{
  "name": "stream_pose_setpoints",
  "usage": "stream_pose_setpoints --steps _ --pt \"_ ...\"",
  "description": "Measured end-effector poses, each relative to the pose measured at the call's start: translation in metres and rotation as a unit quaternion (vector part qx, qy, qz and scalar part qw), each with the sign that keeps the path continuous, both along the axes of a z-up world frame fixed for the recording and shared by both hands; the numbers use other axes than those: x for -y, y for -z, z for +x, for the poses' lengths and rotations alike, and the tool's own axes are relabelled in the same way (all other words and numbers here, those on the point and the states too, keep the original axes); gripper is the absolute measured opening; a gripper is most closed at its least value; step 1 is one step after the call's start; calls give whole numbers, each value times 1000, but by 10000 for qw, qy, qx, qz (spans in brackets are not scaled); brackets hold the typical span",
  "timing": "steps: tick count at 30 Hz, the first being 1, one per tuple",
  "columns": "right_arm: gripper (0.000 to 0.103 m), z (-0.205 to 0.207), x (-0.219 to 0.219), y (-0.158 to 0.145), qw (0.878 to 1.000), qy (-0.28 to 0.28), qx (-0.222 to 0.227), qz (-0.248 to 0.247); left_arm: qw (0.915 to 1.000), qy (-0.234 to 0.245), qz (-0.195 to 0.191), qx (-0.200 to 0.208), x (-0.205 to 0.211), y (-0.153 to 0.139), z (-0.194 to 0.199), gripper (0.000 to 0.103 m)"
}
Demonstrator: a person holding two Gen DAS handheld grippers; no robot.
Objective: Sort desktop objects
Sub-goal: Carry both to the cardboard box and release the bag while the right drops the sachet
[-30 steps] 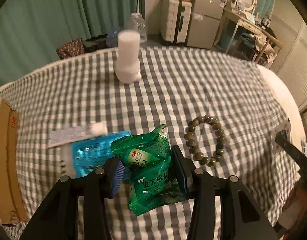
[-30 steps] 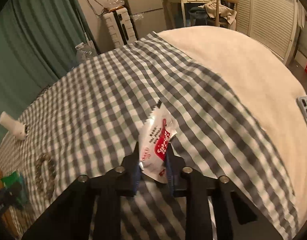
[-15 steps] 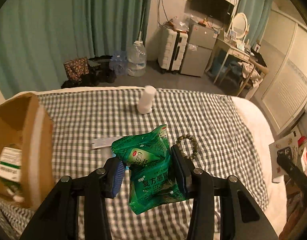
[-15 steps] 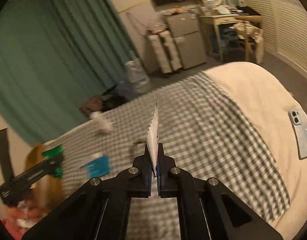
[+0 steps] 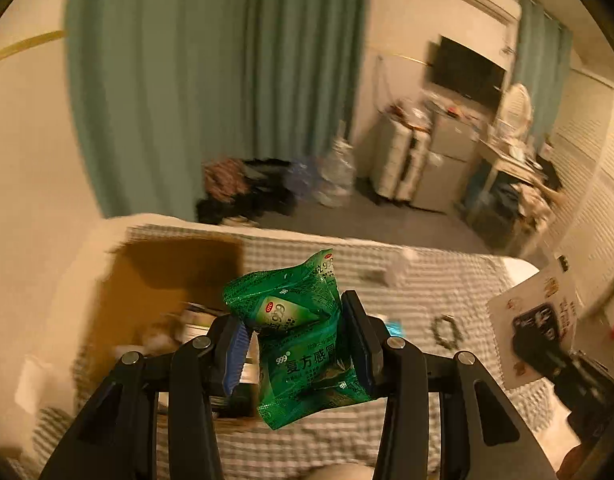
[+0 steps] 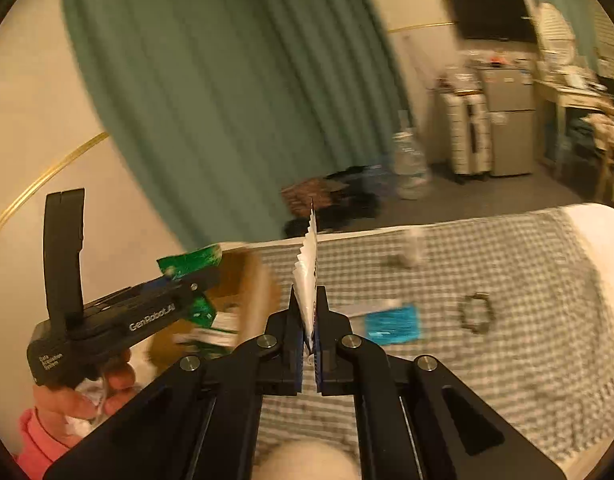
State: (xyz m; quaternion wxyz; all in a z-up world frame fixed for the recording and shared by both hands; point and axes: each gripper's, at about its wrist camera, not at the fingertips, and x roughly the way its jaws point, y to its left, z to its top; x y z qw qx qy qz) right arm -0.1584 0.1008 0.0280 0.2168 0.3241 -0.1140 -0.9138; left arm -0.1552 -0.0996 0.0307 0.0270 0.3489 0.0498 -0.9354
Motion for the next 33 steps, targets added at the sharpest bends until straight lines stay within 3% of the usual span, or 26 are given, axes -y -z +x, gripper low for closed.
stream_pose_setpoints --steps 3,9,15,19,21,23,26,27,28,30,33 --pt "4 -9 54 4 9989 -442 119 116 9995 -279 -136 16 37 1 2 45" --pt "4 -26 131 14 9930 -1136 204 268 9971 -719 -44 258 108 25 -2 45" --pt "5 -47 184 38 9880 -1377 458 522 9925 -1050 140 603 161 64 -14 45" --pt "5 -67 208 53 9856 -1423 589 704 9906 -1102 -34 810 170 89 -20 48" --pt "5 -75 216 61 9842 -1446 700 747 9902 -1047 -11 920 170 99 -22 59" --pt "5 -84 222 64 9839 -1407 744 815 9900 -1024 43 974 169 106 -23 82" --pt "6 -99 229 67 9833 -1411 835 792 9896 -1020 9 1010 171 112 -22 86" --pt "17 -105 234 69 9819 -1455 918 789 9892 -1031 19 1040 171 112 -22 87" --pt "49 -108 237 68 9813 -1467 957 797 9887 -1049 44 1068 171 113 -20 89" --pt "96 -114 236 67 9830 -1345 964 800 9882 -1080 83 1085 170 115 -14 89" --pt "96 -112 234 58 9871 -1294 779 521 9891 -992 63 1084 165 115 -6 89"
